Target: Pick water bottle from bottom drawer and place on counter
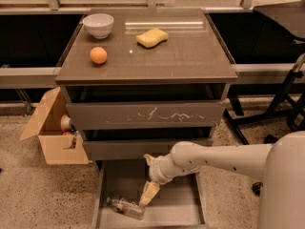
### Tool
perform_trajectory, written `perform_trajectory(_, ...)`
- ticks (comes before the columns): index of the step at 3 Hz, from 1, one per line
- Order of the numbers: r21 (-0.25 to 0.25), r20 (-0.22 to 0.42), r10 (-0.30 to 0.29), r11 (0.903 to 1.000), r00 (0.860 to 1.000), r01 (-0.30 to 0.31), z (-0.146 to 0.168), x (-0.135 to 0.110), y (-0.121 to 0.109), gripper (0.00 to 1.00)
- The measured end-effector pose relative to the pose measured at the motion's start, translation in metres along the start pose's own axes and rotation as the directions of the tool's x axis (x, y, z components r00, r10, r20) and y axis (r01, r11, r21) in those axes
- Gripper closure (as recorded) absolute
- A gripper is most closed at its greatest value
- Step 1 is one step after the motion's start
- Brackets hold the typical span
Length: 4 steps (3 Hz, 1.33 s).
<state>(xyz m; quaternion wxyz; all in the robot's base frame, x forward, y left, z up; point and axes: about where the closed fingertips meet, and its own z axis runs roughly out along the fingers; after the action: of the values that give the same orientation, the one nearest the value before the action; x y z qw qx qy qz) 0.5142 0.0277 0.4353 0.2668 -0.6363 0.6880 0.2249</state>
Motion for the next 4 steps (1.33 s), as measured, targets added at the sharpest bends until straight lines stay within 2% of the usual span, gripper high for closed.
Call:
perform_trajectory(1, -0.015, 0.075, 0.015, 0.9998, 0.997, -0.014, 0.034, 0.005, 0.006, 0.0)
perform_trajectory(2, -0.015, 0.075, 0.015, 0.9998, 0.997, -0.014, 0.034, 0.005, 0.006, 0.0)
perform_trajectory(3, -0.042, 0.082, 0.034, 0.9987, 0.996, -0.031, 0.066, 0.015, 0.005, 0.0)
perform_trajectory(4, -0.04, 0.122, 0.045, 0.9984, 0.991, -0.041, 0.113, 0.034, 0.004, 0.0)
